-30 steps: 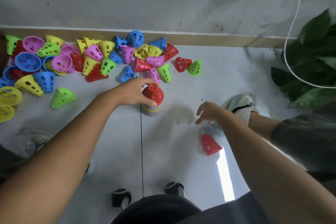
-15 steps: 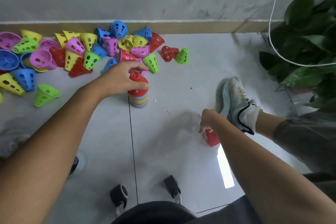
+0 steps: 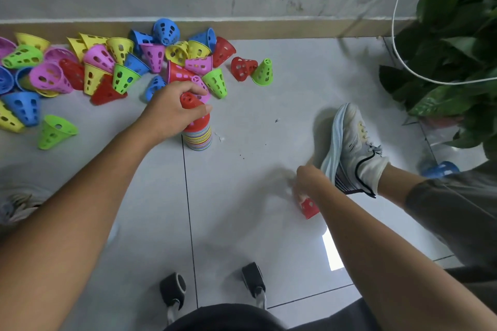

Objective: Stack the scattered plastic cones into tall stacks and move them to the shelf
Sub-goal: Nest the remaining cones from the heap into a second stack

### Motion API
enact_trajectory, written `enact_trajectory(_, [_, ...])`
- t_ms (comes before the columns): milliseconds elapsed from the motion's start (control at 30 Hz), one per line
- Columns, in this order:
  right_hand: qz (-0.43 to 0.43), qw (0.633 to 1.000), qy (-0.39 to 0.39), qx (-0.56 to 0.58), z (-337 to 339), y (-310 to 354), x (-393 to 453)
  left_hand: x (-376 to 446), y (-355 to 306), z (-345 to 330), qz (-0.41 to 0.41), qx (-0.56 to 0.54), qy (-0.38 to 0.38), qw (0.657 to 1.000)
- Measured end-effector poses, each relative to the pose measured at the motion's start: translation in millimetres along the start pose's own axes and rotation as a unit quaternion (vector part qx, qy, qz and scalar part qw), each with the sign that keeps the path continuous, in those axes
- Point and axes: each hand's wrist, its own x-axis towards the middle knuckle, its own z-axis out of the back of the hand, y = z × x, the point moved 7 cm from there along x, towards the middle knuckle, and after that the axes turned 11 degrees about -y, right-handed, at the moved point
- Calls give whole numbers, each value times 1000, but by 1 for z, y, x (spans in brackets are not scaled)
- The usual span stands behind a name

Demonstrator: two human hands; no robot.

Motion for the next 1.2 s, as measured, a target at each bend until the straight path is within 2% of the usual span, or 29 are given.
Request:
enact_trajectory(167, [21,999,-31,29,-9,-7,-2,-5,15,-6,16,-6,-28,999])
enact_trajectory(233, [25,994,-62,81,0,-6,0,-8,21,-8,19,-10,-40,999])
enact_trajectory(300, [36,976,-114,184,25,4,1,-12,26,-10,26,-15,-43,999])
enact_trajectory(367, [51,932,-162,320,62,23,-6,-16,30,-11,36,-24,-43,998])
enact_trajectory(500, [124,814,-226,520,149,69,-43,-17,33,-6,36,-35,-43,998])
enact_trajectory(633, [202,695,-244,645,211,103,-81,-17,39,-3,33,-36,-37,998])
enact_trajectory(700, [237,670,-241,661,230,117,-93,-18,45,-3,42,-53,-36,997])
enact_trajectory(800, [287,679,-250,628,243,141,-101,-18,54,-1,45,-50,-46,997])
enact_trajectory(1067, [362,791,-234,434,233,198,-87,-15,99,19,84,7,-27,996])
enact_trajectory(1200, [374,826,-182,381,220,216,-70,-7,120,30,103,17,-37,994])
